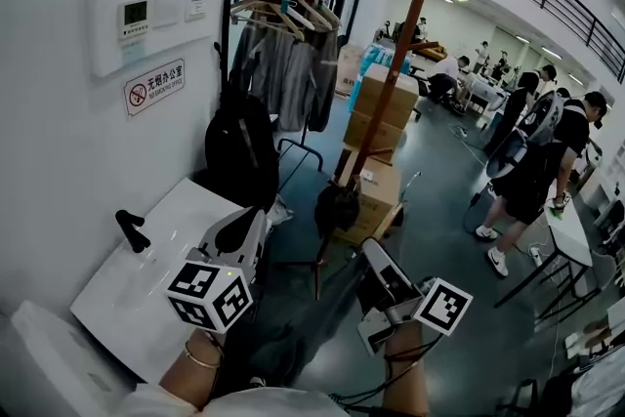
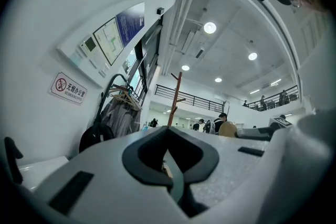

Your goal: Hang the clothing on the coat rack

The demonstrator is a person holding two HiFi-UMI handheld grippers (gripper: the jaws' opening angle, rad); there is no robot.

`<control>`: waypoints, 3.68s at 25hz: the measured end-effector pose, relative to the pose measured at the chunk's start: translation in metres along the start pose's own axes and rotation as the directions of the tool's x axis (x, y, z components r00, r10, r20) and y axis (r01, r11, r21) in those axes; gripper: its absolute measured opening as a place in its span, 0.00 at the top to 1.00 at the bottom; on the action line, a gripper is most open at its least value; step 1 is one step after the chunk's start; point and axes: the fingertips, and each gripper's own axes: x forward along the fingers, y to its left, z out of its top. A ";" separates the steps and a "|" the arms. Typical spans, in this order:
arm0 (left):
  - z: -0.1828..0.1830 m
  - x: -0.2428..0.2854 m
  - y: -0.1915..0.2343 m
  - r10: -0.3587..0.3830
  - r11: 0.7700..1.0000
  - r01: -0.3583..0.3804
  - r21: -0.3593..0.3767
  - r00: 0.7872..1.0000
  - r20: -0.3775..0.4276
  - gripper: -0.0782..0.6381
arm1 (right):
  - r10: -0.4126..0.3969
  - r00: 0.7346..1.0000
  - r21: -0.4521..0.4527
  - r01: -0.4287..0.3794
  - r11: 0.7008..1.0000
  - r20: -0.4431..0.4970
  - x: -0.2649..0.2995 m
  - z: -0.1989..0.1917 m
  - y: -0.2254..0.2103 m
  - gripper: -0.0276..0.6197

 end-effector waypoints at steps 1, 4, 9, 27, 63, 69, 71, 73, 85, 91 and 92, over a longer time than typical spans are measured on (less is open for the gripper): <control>0.002 0.001 0.006 0.009 1.000 -0.009 0.000 1.000 0.004 0.88 | 0.001 1.000 0.014 -0.001 1.000 -0.004 0.006 -0.002 -0.002 0.71; 0.006 0.004 0.023 0.031 1.000 -0.031 -0.005 0.999 0.017 0.88 | 0.018 1.000 0.042 -0.017 0.999 -0.022 0.024 -0.008 -0.004 0.71; 0.007 0.009 0.046 0.052 0.998 -0.051 -0.021 0.998 0.025 0.88 | 0.058 0.995 0.080 -0.052 0.995 -0.076 0.058 -0.023 -0.004 0.71; -0.008 0.033 0.087 0.095 0.995 -0.095 0.005 0.995 -0.038 0.88 | 0.172 0.958 0.093 -0.154 0.984 -0.228 0.149 -0.039 -0.023 0.71; 0.052 0.231 0.101 0.245 0.958 -0.261 0.118 0.960 0.133 0.88 | 0.323 0.893 0.026 -0.332 0.943 -0.314 0.282 0.193 -0.068 0.71; 0.067 0.261 0.097 0.239 0.953 -0.261 0.155 0.960 0.146 0.88 | 0.349 0.893 0.034 -0.354 0.934 -0.284 0.295 0.230 -0.063 0.71; 0.073 0.273 0.095 0.230 0.953 -0.253 0.164 0.962 0.146 0.88 | 0.350 0.893 0.040 -0.354 0.934 -0.284 0.300 0.239 -0.064 0.71; 0.079 0.284 0.094 0.221 0.955 -0.244 0.171 0.965 0.139 0.88 | 0.351 0.890 0.046 -0.354 0.934 -0.291 0.303 0.245 -0.066 0.71; 0.111 0.346 0.104 0.085 0.973 -0.115 0.202 0.985 0.151 0.88 | 0.315 0.908 0.038 -0.317 0.948 -0.276 0.330 0.271 -0.069 0.71; 0.133 0.371 0.110 0.021 0.975 -0.063 0.212 0.981 0.194 0.88 | 0.275 0.918 0.016 -0.282 0.959 -0.286 0.337 0.283 -0.067 0.71; 0.135 0.375 0.109 0.008 0.975 -0.052 0.215 0.980 0.197 0.88 | 0.271 0.920 0.009 -0.280 0.960 -0.283 0.338 0.286 -0.067 0.71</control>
